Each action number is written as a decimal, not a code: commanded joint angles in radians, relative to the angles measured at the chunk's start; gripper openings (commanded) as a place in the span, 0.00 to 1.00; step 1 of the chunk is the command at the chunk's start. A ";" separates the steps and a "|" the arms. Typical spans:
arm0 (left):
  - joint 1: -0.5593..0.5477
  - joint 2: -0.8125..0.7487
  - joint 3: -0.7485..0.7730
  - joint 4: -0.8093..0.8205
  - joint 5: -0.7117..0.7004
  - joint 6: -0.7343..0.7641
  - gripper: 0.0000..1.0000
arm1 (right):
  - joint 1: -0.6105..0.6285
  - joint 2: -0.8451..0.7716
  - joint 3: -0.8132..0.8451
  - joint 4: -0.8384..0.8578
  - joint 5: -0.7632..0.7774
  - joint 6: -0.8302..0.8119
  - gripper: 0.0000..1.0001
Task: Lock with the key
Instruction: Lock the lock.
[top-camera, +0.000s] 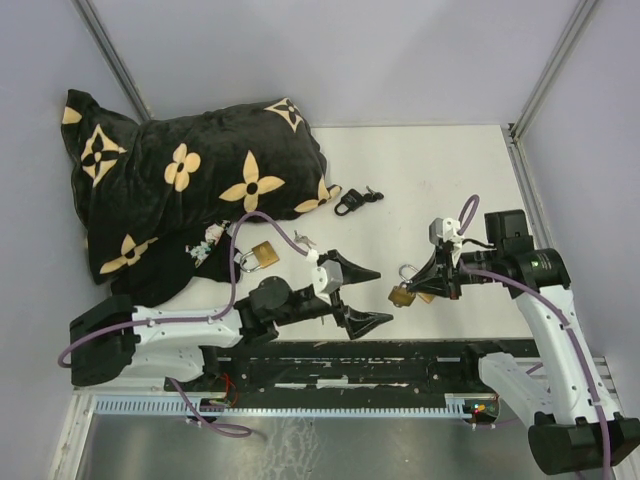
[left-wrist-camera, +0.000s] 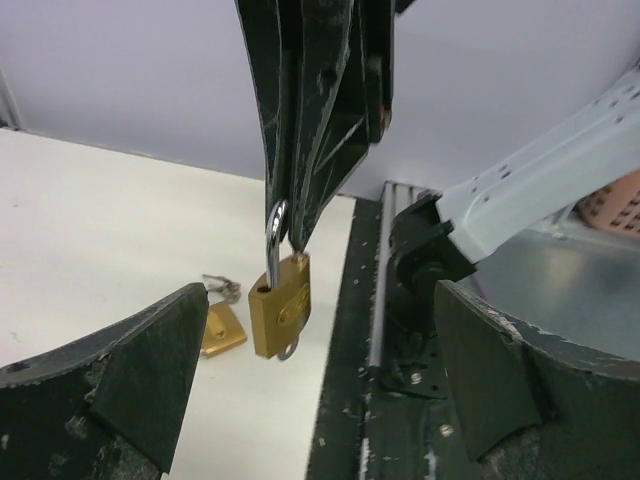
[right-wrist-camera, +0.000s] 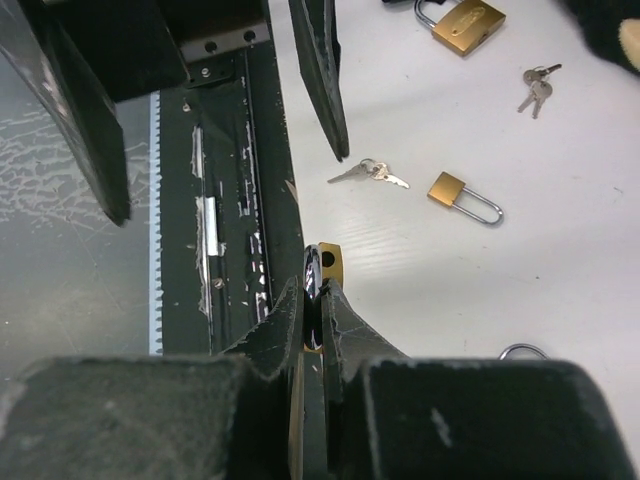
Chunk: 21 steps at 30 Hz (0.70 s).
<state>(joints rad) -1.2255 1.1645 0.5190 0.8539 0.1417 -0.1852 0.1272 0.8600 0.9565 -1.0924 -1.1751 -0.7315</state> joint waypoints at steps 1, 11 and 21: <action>-0.007 0.070 -0.029 0.207 0.028 0.257 0.99 | -0.020 0.024 0.116 -0.125 -0.045 -0.133 0.02; 0.012 0.172 -0.133 0.313 0.076 0.452 0.99 | -0.028 0.017 0.064 -0.213 -0.120 -0.451 0.02; 0.066 0.485 -0.149 0.766 0.158 0.315 0.99 | -0.027 0.168 0.034 -0.510 -0.062 -1.033 0.02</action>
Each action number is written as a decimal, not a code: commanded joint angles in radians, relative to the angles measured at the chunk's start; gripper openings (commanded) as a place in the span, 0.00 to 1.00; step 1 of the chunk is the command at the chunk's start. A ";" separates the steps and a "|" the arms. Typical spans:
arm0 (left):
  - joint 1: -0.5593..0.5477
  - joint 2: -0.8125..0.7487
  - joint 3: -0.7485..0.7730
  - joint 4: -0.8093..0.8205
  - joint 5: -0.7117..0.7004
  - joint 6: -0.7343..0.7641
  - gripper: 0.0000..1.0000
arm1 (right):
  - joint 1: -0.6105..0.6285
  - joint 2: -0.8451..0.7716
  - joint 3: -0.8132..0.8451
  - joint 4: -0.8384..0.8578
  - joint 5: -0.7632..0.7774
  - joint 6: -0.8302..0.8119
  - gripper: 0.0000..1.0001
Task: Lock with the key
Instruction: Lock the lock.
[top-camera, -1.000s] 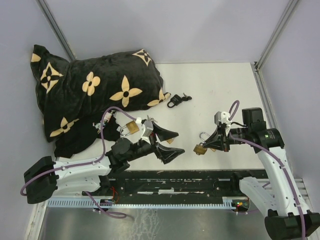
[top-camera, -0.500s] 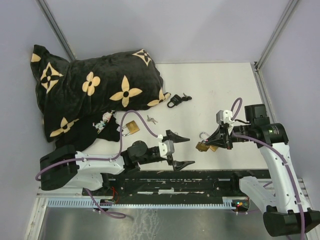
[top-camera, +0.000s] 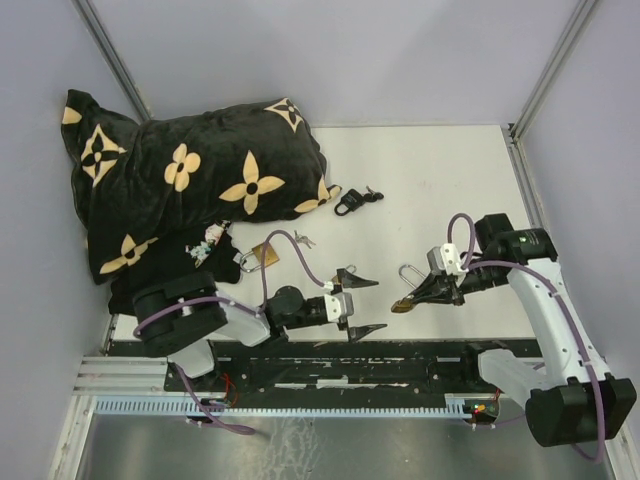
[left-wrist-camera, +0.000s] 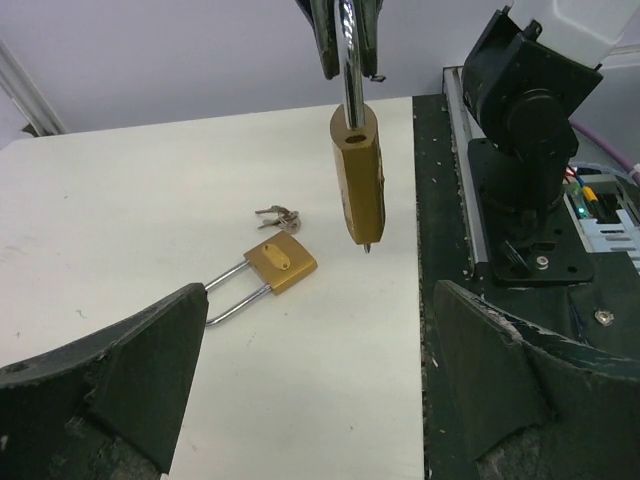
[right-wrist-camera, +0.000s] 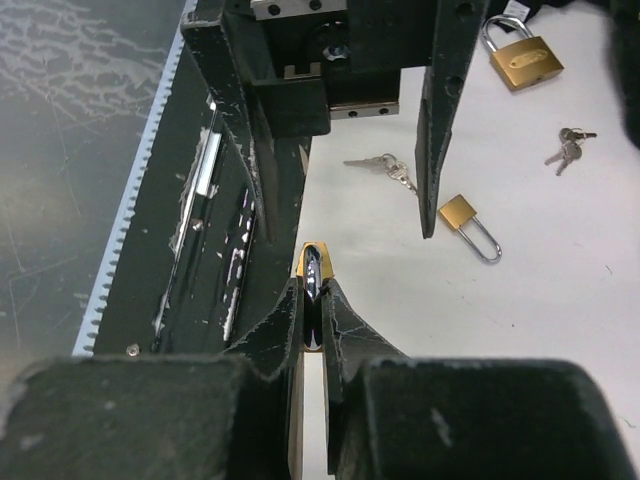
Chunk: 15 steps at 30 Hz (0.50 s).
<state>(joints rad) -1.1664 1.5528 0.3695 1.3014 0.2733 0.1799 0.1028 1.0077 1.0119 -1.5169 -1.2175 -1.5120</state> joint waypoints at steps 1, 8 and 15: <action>0.006 0.124 -0.001 0.366 0.026 -0.051 0.99 | -0.002 0.023 -0.038 -0.058 -0.004 -0.242 0.01; 0.004 0.234 0.015 0.427 0.095 -0.018 0.99 | -0.002 -0.011 -0.138 0.243 0.064 -0.011 0.02; 0.001 0.296 0.040 0.427 0.008 0.004 0.97 | 0.007 0.028 -0.158 0.320 0.033 0.009 0.02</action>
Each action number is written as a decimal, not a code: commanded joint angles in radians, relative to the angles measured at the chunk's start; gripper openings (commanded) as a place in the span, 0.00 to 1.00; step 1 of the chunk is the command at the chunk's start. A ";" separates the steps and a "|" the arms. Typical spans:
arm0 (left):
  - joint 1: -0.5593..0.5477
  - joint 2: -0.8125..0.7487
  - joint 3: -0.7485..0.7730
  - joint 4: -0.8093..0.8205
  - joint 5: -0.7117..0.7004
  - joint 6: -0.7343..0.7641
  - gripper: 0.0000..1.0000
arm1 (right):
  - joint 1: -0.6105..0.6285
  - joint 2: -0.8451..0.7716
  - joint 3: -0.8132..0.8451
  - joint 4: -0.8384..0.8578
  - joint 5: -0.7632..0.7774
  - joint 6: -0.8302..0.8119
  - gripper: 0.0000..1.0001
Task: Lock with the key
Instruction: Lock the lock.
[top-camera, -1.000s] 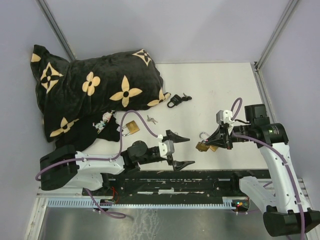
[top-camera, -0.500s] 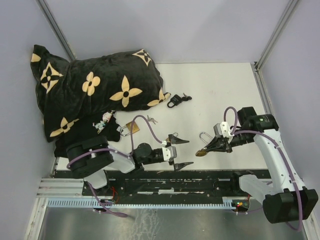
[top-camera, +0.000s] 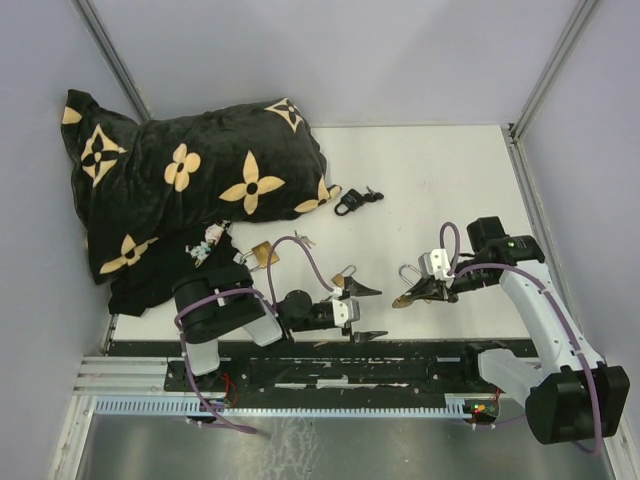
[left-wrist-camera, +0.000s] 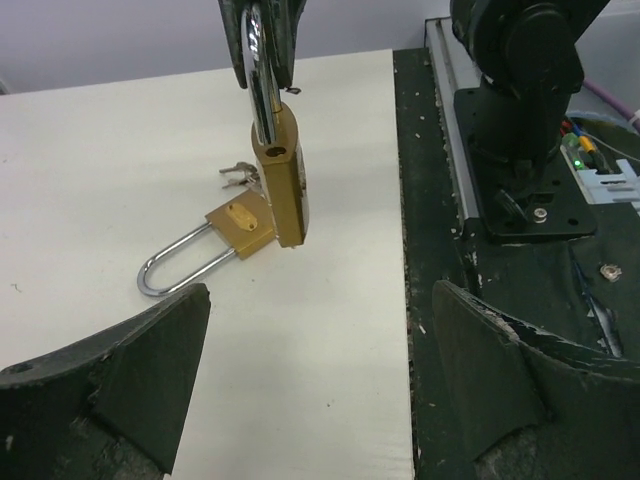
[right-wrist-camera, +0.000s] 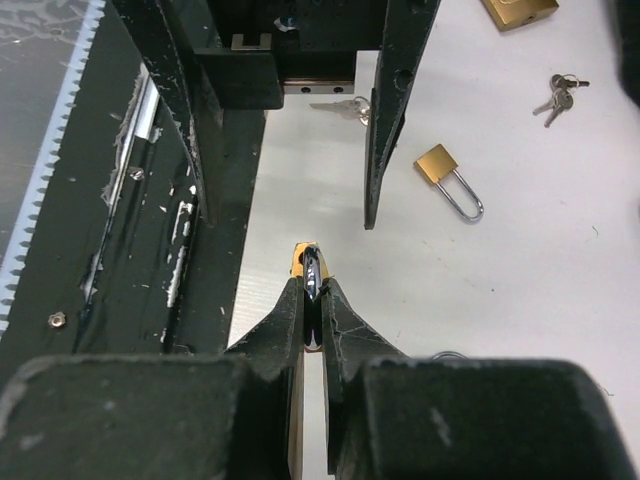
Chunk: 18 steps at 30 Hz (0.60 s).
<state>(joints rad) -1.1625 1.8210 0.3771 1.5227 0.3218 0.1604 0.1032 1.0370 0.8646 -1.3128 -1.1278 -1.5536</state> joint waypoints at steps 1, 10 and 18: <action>-0.004 0.033 0.037 0.205 -0.054 0.023 0.96 | 0.007 -0.001 -0.024 0.148 -0.058 0.081 0.02; -0.011 0.079 0.074 0.208 -0.109 0.034 0.96 | 0.059 0.000 -0.097 0.275 0.044 0.204 0.02; -0.011 0.092 0.075 0.207 -0.118 0.010 0.96 | 0.073 0.005 -0.105 0.263 0.052 0.194 0.02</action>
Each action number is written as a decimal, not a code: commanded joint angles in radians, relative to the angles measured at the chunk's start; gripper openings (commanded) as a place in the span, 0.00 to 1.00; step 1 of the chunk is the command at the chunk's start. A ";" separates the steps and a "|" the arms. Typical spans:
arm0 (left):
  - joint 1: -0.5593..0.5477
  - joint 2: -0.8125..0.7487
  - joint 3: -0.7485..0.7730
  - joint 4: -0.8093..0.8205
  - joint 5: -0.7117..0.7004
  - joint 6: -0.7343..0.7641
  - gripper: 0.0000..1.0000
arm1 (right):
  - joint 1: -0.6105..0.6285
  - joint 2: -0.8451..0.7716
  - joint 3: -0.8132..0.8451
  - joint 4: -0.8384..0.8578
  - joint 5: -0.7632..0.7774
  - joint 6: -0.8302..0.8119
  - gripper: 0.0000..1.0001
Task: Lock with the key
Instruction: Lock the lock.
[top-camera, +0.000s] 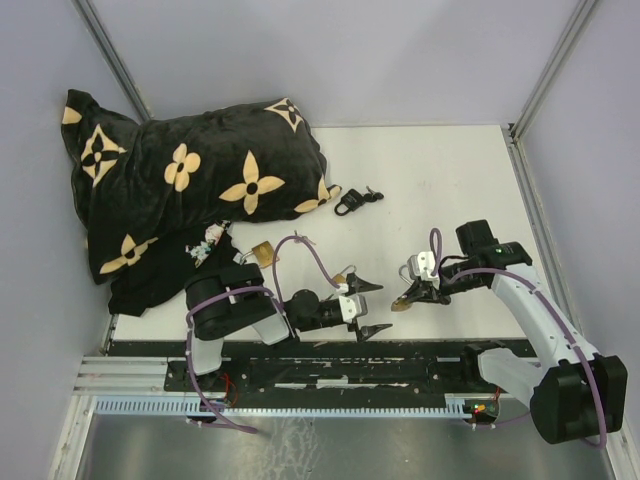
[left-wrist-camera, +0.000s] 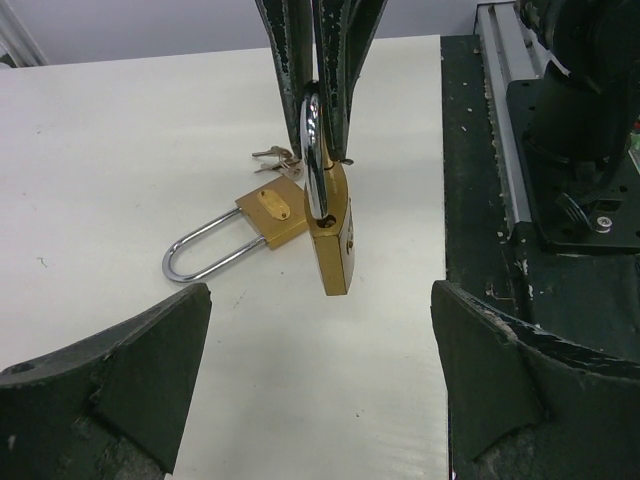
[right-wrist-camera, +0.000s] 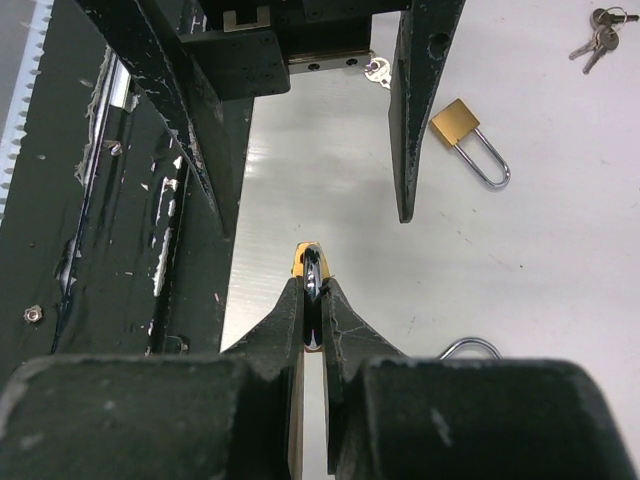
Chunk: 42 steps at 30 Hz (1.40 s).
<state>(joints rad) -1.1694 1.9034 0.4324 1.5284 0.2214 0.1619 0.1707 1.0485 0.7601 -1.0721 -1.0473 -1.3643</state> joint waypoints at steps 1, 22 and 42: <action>-0.003 0.012 0.021 0.201 -0.012 0.004 0.96 | 0.005 -0.005 -0.002 0.019 -0.029 -0.001 0.01; 0.022 0.005 0.001 0.201 -0.029 -0.052 1.00 | 0.019 0.035 0.021 -0.070 0.006 -0.086 0.02; -0.010 0.129 0.124 0.202 0.031 -0.028 0.86 | 0.036 -0.015 -0.035 0.112 -0.011 0.094 0.02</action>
<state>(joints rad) -1.1675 2.0048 0.5056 1.5322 0.2466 0.1246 0.1936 1.0683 0.7403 -1.0729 -1.0046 -1.3804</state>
